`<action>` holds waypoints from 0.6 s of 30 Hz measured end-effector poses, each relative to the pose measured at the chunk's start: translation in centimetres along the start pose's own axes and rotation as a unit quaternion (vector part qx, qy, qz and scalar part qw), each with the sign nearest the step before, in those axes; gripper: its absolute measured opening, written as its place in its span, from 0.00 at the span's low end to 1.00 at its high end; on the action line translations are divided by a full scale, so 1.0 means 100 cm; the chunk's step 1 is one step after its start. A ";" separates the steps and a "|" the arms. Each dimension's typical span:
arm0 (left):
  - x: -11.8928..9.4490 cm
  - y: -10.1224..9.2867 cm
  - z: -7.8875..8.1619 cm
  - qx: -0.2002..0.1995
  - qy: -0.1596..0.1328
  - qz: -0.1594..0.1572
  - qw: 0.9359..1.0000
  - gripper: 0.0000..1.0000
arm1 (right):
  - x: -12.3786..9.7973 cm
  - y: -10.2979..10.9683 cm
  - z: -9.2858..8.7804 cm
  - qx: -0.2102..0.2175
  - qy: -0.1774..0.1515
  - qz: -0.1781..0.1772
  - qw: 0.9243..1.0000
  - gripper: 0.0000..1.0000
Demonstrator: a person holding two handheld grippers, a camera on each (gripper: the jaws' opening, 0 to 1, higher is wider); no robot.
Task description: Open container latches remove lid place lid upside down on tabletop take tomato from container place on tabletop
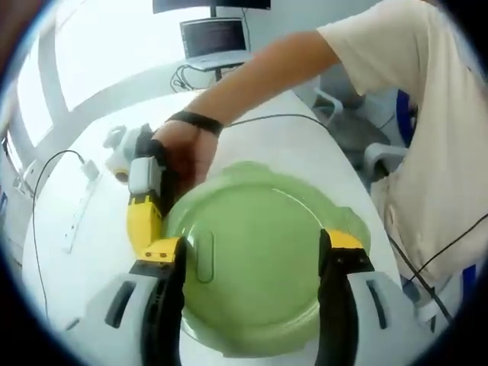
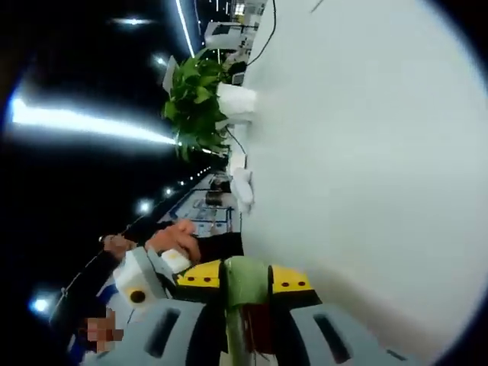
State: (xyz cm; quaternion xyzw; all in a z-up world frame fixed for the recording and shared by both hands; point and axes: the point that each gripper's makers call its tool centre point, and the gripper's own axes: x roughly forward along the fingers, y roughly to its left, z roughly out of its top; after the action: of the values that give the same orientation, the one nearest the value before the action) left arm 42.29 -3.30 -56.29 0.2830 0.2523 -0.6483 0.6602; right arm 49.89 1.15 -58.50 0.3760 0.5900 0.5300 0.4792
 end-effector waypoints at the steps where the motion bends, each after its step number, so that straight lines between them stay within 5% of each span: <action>1: 0.000 0.000 0.000 0.000 -0.001 0.000 1.000 0.64 | 0.000 0.000 0.000 0.019 -0.001 0.000 1.000 0.17; 8: 0.000 0.001 -0.001 0.002 -0.001 0.000 1.000 0.64 | -0.004 -0.001 0.002 -0.001 -0.010 -0.010 1.000 0.14; 18: 0.001 -0.001 0.000 0.005 -0.004 0.000 1.000 0.64 | -0.002 0.001 -0.002 -0.101 -0.026 -0.052 0.993 0.08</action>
State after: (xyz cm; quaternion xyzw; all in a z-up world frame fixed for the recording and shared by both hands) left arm 42.19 -3.32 -56.37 0.2836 0.2467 -0.6503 0.6601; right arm 49.77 0.97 -58.38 0.3077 0.5399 0.5512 0.5567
